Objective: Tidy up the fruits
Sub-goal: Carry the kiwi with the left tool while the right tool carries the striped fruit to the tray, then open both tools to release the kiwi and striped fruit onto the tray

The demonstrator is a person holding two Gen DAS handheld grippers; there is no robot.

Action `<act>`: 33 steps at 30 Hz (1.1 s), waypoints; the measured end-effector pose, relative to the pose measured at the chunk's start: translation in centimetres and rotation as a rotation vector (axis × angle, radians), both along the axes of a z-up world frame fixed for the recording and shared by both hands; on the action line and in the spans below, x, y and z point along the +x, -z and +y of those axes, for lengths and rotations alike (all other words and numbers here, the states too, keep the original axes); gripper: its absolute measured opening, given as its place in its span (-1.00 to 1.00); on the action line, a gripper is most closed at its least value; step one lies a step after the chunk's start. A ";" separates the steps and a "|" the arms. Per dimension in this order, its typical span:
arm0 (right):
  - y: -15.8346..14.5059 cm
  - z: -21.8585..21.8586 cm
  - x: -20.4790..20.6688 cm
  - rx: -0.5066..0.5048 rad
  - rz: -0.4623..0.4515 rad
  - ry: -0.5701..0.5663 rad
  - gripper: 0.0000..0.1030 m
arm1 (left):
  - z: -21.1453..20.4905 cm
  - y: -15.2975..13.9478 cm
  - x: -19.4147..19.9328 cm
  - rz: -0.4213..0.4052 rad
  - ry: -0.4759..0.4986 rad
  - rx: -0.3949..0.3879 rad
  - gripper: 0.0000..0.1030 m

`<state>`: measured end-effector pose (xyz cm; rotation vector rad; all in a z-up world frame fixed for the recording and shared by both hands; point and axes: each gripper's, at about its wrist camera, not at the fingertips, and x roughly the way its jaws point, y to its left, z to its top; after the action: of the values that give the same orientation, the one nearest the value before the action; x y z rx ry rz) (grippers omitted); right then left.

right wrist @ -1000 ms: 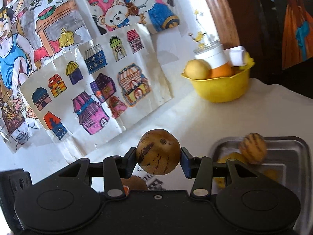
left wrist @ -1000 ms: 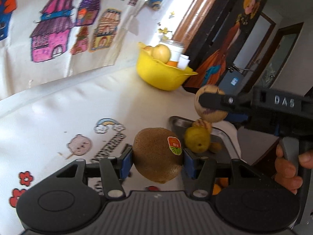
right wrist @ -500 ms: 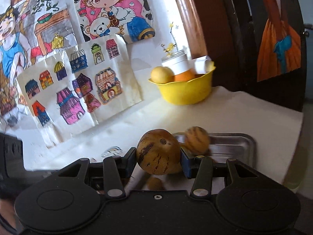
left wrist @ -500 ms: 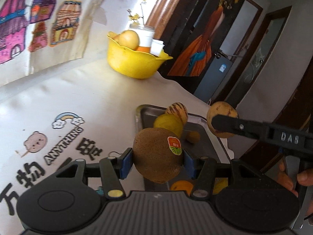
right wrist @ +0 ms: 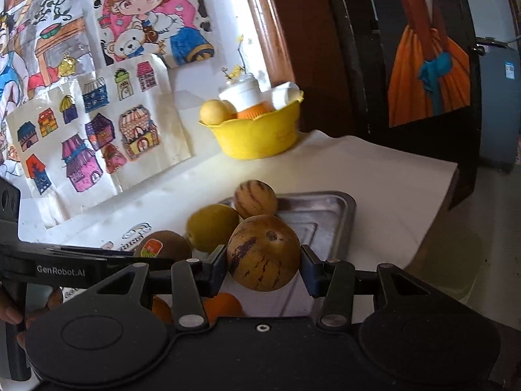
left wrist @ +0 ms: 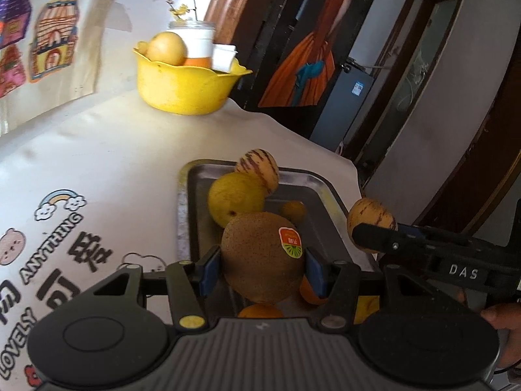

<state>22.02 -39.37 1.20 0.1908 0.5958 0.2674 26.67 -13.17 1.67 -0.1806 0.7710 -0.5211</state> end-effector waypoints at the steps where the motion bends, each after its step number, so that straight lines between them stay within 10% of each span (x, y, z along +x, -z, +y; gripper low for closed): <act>1: 0.2 -0.1 0.0 -0.001 0.002 0.000 -0.05 | -0.3 0.1 0.1 0.002 0.004 0.005 0.13; 33: 2.6 -0.6 -0.7 -0.141 -0.059 -0.050 -0.02 | -2.3 1.4 1.1 0.021 0.047 0.116 0.15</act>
<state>21.37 -40.00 -1.45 0.0316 0.5594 0.2774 27.74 -15.44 0.30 -0.0604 0.8248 -0.5175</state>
